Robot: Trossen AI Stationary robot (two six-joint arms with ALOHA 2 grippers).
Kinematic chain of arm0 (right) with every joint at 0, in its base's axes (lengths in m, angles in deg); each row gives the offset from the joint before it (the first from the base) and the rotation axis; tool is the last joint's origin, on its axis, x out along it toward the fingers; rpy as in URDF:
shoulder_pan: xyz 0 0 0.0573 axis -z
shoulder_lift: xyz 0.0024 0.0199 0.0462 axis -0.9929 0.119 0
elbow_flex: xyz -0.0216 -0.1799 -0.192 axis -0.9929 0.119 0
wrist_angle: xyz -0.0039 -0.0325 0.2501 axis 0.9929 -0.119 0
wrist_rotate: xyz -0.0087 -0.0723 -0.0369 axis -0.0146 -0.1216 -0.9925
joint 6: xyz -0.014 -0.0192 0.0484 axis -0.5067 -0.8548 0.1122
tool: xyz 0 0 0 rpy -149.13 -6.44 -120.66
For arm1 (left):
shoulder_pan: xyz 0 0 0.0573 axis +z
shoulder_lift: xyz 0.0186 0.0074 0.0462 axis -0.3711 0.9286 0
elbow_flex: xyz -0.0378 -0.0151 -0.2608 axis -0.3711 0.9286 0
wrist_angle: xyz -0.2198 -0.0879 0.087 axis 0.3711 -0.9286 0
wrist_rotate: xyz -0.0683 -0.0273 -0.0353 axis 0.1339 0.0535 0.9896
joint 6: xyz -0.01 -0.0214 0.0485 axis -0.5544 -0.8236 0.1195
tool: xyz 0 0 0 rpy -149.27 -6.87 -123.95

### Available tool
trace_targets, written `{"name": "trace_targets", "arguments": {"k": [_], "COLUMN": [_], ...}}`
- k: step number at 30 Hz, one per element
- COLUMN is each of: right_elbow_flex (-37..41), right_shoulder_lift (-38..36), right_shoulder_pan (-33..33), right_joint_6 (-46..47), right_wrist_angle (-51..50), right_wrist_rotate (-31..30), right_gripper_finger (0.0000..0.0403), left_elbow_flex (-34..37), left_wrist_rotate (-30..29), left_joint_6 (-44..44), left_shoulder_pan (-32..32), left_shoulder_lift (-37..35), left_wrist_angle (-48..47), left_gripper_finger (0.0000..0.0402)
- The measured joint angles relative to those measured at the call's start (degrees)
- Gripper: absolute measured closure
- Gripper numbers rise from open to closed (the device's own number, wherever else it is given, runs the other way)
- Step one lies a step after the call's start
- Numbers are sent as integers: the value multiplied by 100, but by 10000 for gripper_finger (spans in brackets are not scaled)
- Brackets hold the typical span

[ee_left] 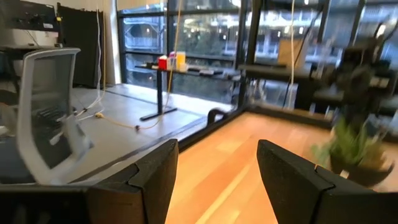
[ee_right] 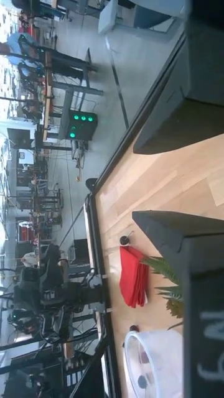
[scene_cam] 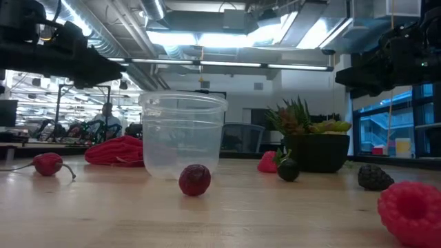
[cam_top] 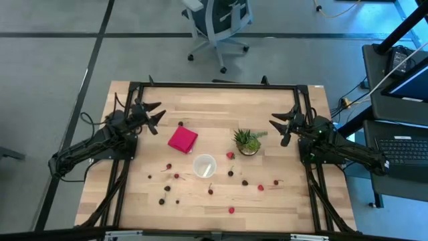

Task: Pick and placing Produce into tupperware
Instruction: Put the black cherry into the container

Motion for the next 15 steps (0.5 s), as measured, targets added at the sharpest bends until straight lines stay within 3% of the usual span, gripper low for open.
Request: {"name": "trace_targets", "arguments": {"k": [8, 12, 15], "right_elbow_flex": [0, 0, 0], "right_shoulder_lift": [0, 0, 0], "right_shoulder_pan": [0, 0, 0], "right_joint_6": [-2, -13, -8], "right_wrist_angle": [-6, -8, 45], "right_wrist_rotate": [-2, -2, -3], "right_gripper_finger": [242, 242, 242], "left_elbow_flex": [-4, -4, -91], "left_wrist_rotate": [51, 830, 1010], "left_joint_6": [-593, -648, -704], "left_shoulder_pan": [-2, -3, -4], "left_shoulder_lift": [1, 88, 370], "left_wrist_angle": [381, 368, -5], "left_gripper_finger": [188, 188, 188]}}
